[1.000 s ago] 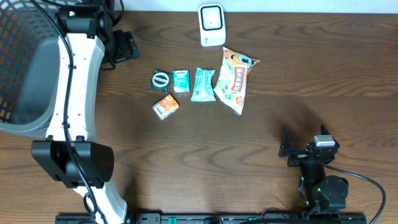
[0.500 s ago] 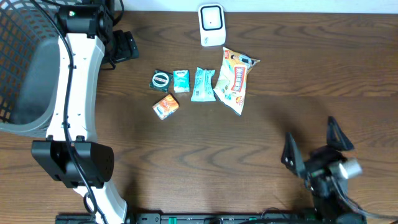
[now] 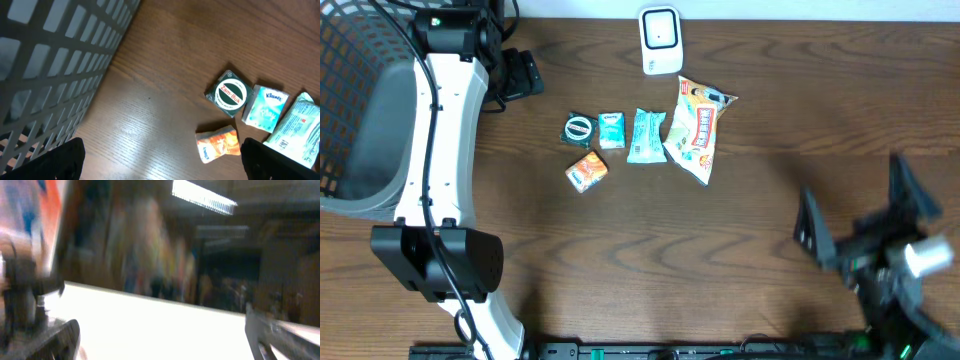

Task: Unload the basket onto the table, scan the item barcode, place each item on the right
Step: 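Park the left gripper beside the basket and raise the right arm, then grasp the yellow snack bag with the right gripper and lift it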

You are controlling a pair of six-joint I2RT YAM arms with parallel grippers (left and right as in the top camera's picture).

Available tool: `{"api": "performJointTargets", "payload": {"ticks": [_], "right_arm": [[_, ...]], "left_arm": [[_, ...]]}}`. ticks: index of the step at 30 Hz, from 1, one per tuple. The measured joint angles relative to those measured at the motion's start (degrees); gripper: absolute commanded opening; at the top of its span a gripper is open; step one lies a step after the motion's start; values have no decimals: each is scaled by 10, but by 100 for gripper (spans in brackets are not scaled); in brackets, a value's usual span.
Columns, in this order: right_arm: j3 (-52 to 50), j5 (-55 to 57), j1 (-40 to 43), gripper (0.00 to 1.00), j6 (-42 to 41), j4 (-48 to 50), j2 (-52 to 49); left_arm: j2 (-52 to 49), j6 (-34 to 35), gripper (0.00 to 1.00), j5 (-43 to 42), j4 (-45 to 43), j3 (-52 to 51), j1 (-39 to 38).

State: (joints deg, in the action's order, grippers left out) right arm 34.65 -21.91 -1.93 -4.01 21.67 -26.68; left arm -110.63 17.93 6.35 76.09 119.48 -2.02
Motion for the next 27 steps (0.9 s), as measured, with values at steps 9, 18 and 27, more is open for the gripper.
{"api": "performJointTargets", "payload": {"ticks": [9, 18, 27], "right_arm": [[454, -83, -53, 99, 124, -510, -406], [584, -141, -128, 98, 135, -646, -645], [584, -35, -137, 56, 3, -672, -758]], "left_arm": [[0, 0, 98, 0, 0, 0, 0], [0, 0, 98, 0, 0, 0, 0], [0, 0, 98, 0, 0, 0, 0]]}}
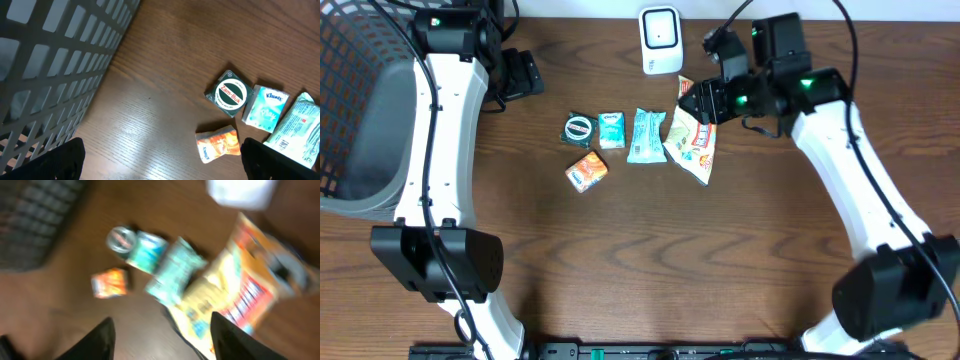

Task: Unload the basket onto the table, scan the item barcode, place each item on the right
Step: 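Grasp the yellow snack bag with the right gripper and lift it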

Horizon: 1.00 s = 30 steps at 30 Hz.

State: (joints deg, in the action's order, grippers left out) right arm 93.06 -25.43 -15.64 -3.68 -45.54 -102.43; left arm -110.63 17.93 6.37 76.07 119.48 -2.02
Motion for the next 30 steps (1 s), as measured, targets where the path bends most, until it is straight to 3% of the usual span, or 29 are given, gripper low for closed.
{"api": "performJointTargets", "payload": {"ticks": [6, 11, 14, 30], "right_arm": [[22, 98, 0, 21, -47, -31, -55], [120, 169, 0, 6, -62, -67, -117], [150, 195, 0, 1, -63, -52, -141], [162, 229, 0, 1, -81, -35, -315]], "left_arm": [[0, 0, 98, 0, 0, 0, 0], [0, 0, 98, 0, 0, 0, 0], [0, 0, 98, 0, 0, 0, 0], [0, 0, 98, 0, 0, 0, 0]]}}
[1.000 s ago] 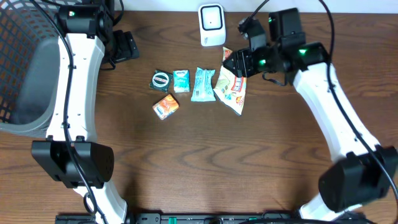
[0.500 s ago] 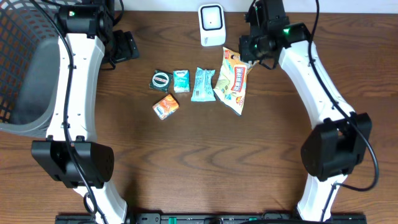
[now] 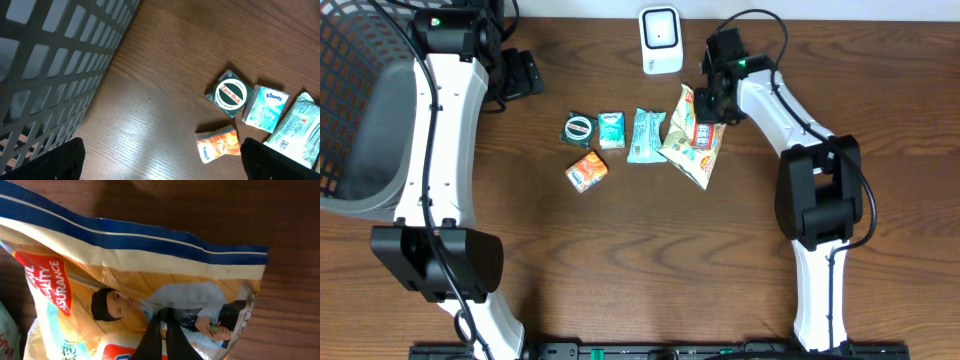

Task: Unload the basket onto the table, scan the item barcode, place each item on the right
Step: 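Grasp the yellow snack bag with the right gripper and lift it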

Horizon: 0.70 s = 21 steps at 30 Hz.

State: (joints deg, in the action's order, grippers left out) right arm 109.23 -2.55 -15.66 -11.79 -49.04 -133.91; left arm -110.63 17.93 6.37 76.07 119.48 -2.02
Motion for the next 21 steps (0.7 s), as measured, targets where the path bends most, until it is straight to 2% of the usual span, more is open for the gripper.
{"api": "performJointTargets", "payload": {"ticks": [4, 8, 11, 13, 16, 19, 21], "right_arm": [[15, 14, 1, 1, 0, -40, 0], [51, 31, 2, 2, 1, -127, 7], [70, 32, 2, 6, 2, -177, 40], [79, 24, 0, 1, 3, -207, 75], [93, 10, -7, 1, 3, -253, 118], [88, 2, -20, 1, -3, -259, 135], [57, -2, -34, 2, -12, -228, 135]], "left_arm": [[0, 0, 98, 0, 0, 0, 0], [0, 0, 98, 0, 0, 0, 0], [0, 0, 98, 0, 0, 0, 0], [0, 0, 98, 0, 0, 0, 0], [0, 0, 97, 0, 0, 0, 0], [0, 0, 98, 0, 0, 0, 0], [0, 0, 98, 0, 0, 0, 0]]}}
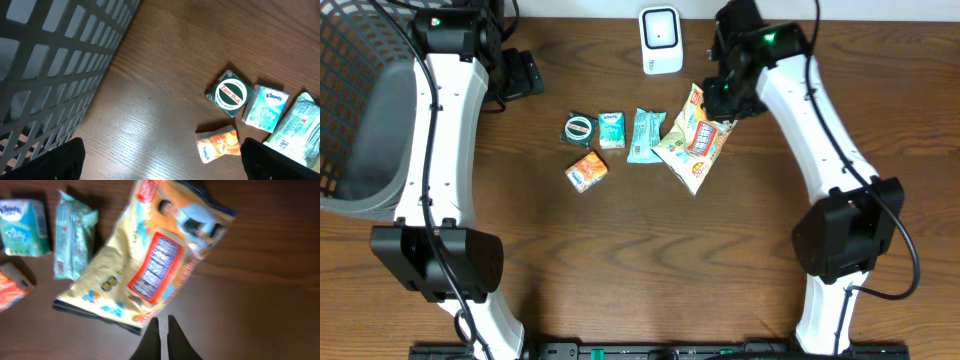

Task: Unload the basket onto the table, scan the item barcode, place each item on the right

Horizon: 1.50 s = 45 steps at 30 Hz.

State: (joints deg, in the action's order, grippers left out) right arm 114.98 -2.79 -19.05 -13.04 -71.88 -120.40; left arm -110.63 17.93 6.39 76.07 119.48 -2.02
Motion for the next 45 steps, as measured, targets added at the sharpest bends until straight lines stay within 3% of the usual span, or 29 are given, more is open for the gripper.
{"api": "performJointTargets", "payload": {"ticks": [9, 11, 18, 23, 32, 45], "right_arm": [[-212, -8, -50, 1, -41, 175, -17], [-227, -13, -53, 1, -46, 176, -18], [-209, 24, -49, 1, -52, 43, -16], [-138, 96, -34, 2, -54, -14, 3], [-94, 146, -22, 2, -54, 67, 85], [-149, 96, -21, 1, -63, 211, -73]], "left_arm": [[0, 0, 98, 0, 0, 0, 0], [0, 0, 97, 0, 0, 0, 0], [0, 0, 98, 0, 0, 0, 0], [0, 0, 98, 0, 0, 0, 0], [0, 0, 98, 0, 0, 0, 0], [0, 0, 98, 0, 0, 0, 0]]}}
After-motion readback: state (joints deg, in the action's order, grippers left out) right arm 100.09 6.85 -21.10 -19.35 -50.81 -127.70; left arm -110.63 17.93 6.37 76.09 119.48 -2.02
